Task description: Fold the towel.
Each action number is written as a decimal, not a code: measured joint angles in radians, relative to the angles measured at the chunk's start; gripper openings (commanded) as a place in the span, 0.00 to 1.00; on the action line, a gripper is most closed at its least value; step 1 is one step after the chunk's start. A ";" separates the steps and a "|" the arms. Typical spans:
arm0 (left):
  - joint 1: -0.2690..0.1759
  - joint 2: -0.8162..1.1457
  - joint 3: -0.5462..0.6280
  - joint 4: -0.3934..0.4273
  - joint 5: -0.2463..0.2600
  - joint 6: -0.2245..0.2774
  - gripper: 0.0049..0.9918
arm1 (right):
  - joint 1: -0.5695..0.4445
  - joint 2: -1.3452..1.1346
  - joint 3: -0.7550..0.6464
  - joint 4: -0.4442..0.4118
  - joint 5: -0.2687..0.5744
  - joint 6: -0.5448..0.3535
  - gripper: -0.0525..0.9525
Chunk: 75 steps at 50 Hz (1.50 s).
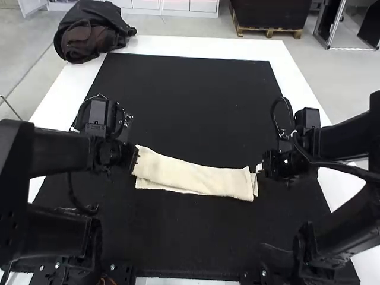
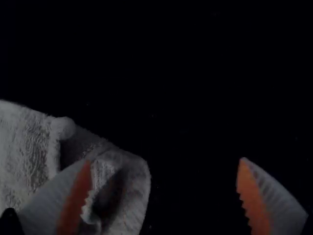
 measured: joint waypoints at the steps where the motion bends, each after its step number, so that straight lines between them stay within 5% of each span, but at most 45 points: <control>1: 0.000 -0.002 0.000 0.004 -0.002 0.000 0.94 | 0.000 0.000 0.000 -0.001 0.000 0.001 0.96; 22: 0.034 -0.080 0.000 0.119 -0.037 -0.027 0.97 | -0.021 0.000 0.058 -0.099 -0.026 -0.010 0.96; 48: 0.056 -0.080 0.023 0.025 -0.066 -0.034 0.97 | -0.001 0.000 0.126 -0.280 -0.110 -0.059 0.96; 75: 0.056 -0.079 0.036 0.042 -0.067 -0.034 0.97 | 0.157 0.000 0.132 -0.288 -0.032 -0.093 0.95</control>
